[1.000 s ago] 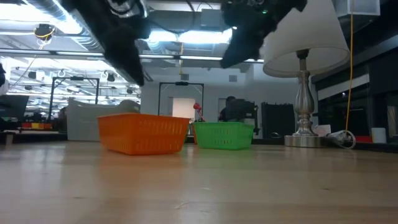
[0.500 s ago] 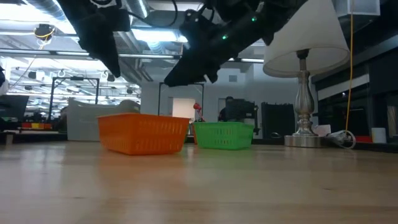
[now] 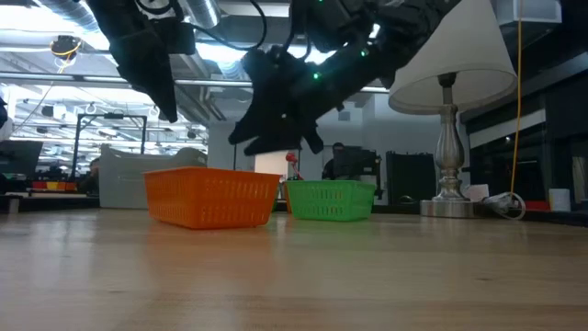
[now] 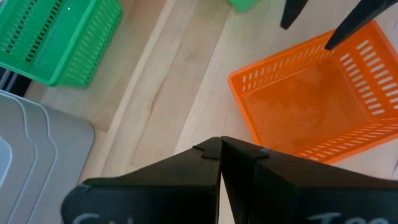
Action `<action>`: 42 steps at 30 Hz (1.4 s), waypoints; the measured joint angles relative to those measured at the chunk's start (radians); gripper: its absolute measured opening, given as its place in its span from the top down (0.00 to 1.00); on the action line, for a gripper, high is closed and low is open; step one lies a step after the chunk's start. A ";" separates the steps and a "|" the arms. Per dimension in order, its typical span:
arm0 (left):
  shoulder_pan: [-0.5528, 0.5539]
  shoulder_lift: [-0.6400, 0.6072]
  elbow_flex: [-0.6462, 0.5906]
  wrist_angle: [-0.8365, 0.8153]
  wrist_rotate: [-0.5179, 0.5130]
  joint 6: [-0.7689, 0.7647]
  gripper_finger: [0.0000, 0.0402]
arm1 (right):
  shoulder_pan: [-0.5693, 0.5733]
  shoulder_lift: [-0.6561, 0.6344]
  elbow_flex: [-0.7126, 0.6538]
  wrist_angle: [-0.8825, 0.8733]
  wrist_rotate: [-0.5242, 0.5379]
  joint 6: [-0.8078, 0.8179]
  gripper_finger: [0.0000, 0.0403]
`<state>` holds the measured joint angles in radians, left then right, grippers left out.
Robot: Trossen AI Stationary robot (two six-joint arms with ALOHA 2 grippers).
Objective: Stack baskets by color
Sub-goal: Stack the orange bin into the top orange bin
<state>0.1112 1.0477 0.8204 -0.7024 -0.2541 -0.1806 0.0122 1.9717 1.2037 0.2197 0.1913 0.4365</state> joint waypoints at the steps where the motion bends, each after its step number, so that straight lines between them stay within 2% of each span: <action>1: 0.000 0.000 0.000 0.000 0.000 0.000 1.00 | -0.002 0.006 0.000 0.002 -0.002 0.004 0.52; 6: 0.000 0.000 0.000 -0.002 0.000 0.000 1.00 | -0.009 0.020 0.000 -0.010 -0.006 0.004 0.45; 12: 0.000 0.000 0.000 -0.001 0.000 0.001 1.00 | -0.009 0.051 0.000 -0.033 -0.033 0.011 0.45; 22: 0.000 0.000 0.000 -0.001 0.000 0.005 1.00 | -0.009 0.097 0.000 -0.082 -0.062 0.125 0.46; 26: 0.000 0.000 0.000 0.000 0.000 0.007 1.00 | -0.009 0.095 0.000 -0.065 -0.062 0.129 0.58; 32: 0.000 0.000 0.000 0.000 0.000 0.007 1.00 | 0.001 0.083 0.033 -0.048 -0.077 0.003 0.94; 37: 0.000 0.000 0.000 0.000 -0.001 0.007 1.00 | 0.016 0.081 0.150 -0.112 -0.086 -0.236 0.98; 40: 0.000 0.000 0.000 -0.002 0.000 0.007 1.00 | 0.007 0.077 0.265 -0.329 -0.058 -0.414 0.98; 42: 0.000 0.000 0.000 -0.005 0.000 0.005 1.00 | -0.003 0.076 0.364 -0.504 0.021 -0.495 0.99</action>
<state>0.1112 1.0477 0.8204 -0.7078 -0.2543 -0.1760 0.0091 2.0479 1.5682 -0.2839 0.2126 -0.0590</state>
